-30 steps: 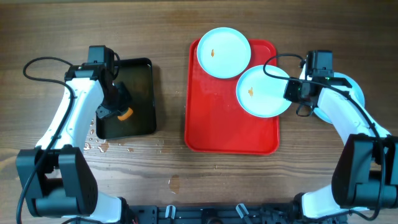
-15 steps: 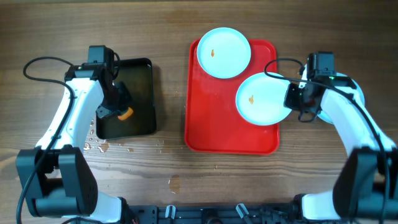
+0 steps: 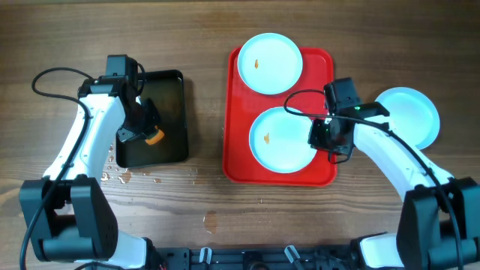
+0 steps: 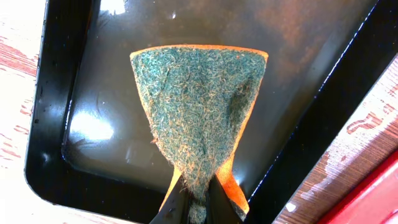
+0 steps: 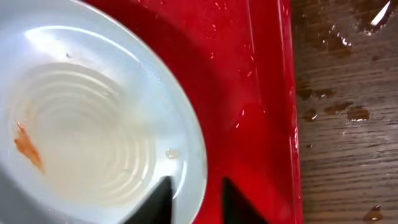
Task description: Clean dirty plates on tray and stack at the side
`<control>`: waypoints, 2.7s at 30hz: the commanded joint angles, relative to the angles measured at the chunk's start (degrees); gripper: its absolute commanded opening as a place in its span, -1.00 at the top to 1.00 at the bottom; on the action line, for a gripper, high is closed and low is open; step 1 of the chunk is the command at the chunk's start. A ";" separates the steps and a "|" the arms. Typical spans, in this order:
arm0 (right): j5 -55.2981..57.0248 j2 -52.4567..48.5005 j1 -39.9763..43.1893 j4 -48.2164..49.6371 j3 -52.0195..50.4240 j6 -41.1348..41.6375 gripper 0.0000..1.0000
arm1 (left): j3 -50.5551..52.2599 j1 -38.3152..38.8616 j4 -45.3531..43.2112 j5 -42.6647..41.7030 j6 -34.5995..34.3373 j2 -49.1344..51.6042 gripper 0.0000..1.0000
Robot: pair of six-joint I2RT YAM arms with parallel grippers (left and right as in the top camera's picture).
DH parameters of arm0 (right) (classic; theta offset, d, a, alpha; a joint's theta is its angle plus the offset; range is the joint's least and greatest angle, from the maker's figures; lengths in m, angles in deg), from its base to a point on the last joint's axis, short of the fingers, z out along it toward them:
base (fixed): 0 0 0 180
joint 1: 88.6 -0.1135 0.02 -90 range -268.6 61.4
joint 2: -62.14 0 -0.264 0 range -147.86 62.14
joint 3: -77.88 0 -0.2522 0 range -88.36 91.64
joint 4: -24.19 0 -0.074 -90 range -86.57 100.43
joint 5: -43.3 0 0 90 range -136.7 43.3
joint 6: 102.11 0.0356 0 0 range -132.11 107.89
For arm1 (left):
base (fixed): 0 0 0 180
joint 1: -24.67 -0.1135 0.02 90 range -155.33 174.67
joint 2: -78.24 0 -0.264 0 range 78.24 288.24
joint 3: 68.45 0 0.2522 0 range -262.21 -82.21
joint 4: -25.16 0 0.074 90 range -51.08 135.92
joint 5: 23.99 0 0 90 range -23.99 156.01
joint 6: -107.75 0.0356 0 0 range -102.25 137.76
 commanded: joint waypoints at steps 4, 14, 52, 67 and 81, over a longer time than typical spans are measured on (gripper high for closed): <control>5.49 -0.39 0.17 8.31 -0.15 -16.48 0.24 | 0.20 -0.15 0.02 -0.92 0.92 -0.11 0.92; 3.78 -8.66 0.20 10.73 -1.27 -16.50 0.44 | 0.20 -0.15 0.00 -1.79 3.91 -0.11 0.92; 2.91 -10.16 0.20 8.68 -1.16 -13.73 0.91 | 0.24 12.07 -4.31 2.64 0.74 -0.17 0.92; 2.91 -10.16 0.20 8.39 -1.16 -13.66 0.91 | 13.38 7.67 -20.31 3.04 8.13 0.98 0.92; 2.91 -10.16 0.20 7.52 -1.16 -13.68 0.91 | 4.90 7.39 -10.86 2.43 7.54 1.99 0.92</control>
